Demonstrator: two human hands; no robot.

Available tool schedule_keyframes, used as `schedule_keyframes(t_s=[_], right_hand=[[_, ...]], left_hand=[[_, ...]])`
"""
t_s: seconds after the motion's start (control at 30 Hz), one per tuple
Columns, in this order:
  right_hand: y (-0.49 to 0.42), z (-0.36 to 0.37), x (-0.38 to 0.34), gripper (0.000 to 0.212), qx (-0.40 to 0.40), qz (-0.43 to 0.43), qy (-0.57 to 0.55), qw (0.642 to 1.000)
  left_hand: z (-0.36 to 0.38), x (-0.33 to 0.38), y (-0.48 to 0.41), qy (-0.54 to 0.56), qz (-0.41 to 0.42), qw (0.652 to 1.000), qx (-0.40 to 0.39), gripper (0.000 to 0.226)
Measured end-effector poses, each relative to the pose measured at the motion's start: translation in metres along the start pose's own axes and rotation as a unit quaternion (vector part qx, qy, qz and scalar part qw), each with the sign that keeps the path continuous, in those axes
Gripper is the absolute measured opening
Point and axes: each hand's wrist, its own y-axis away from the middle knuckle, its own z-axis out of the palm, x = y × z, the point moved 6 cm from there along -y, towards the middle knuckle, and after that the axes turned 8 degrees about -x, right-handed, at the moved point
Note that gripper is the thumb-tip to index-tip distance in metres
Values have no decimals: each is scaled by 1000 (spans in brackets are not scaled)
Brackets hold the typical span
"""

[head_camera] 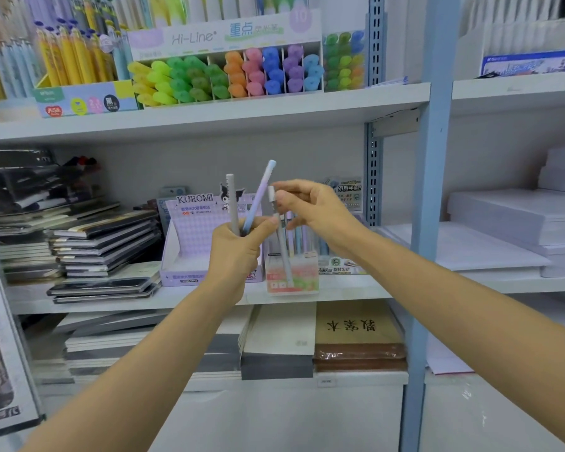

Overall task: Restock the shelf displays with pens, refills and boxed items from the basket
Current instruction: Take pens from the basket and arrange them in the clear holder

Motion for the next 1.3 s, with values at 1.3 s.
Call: schedule_keyframes(t_s=[1.3], right_hand=[[-35, -53, 71, 5, 122, 6, 343, 931]], left_hand=[[-12, -45, -23, -22, -51, 998, -32, 19]])
